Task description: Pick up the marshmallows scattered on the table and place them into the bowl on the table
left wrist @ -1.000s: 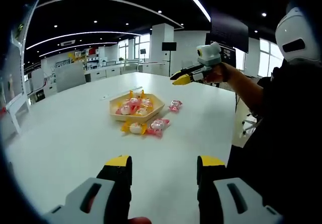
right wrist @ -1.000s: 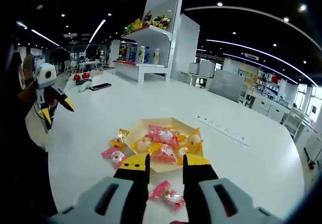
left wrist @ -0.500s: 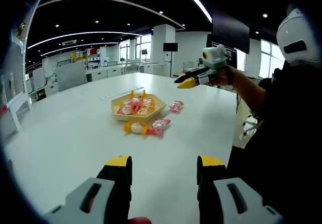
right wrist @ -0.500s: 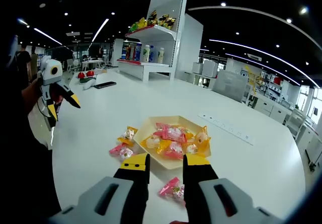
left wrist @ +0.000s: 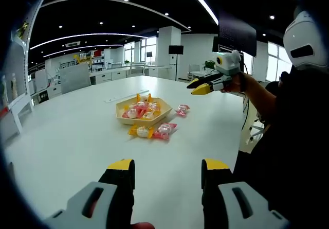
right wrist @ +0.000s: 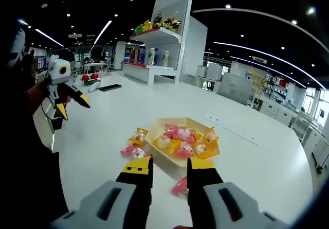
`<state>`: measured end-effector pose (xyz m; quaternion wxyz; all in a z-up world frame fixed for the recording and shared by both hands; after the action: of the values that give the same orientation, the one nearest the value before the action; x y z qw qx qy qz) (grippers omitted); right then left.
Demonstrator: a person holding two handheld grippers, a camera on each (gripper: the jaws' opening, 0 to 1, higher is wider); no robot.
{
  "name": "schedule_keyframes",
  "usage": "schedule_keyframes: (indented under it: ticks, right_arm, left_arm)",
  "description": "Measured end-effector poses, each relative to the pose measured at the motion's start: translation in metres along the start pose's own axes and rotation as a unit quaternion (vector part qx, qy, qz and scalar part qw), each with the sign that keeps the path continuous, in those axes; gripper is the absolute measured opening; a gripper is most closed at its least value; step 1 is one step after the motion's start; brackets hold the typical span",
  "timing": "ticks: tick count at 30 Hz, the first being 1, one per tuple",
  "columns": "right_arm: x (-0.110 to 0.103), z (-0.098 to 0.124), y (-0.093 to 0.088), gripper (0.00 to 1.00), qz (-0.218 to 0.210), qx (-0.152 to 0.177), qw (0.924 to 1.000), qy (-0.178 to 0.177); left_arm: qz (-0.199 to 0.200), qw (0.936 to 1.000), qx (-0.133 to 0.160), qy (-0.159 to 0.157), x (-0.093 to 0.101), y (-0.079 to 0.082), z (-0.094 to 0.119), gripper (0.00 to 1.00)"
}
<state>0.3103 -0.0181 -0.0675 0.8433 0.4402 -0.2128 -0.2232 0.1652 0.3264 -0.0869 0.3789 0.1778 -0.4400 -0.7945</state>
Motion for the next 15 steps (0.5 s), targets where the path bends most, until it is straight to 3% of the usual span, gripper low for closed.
schedule_keyframes:
  ticks: [15]
  right_arm:
    - [-0.010, 0.015, -0.014, 0.28, -0.016, 0.001, 0.9999, -0.004]
  left_arm:
    - [0.008, 0.9998, 0.015, 0.005, -0.006, 0.005, 0.000, 0.52]
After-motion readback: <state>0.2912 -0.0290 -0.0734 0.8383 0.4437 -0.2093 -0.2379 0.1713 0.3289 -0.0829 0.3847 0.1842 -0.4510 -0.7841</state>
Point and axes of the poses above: the point that each gripper's makers call its tool centre point, and the gripper's own axes: z roughly backward along the fingers, x roughly to its right, y roughly out of its top, the point moved 10 cm from there along z, roughly backward along the fingers, and after that the axes turned 10 degrees about -x, right-handed, at the moved point
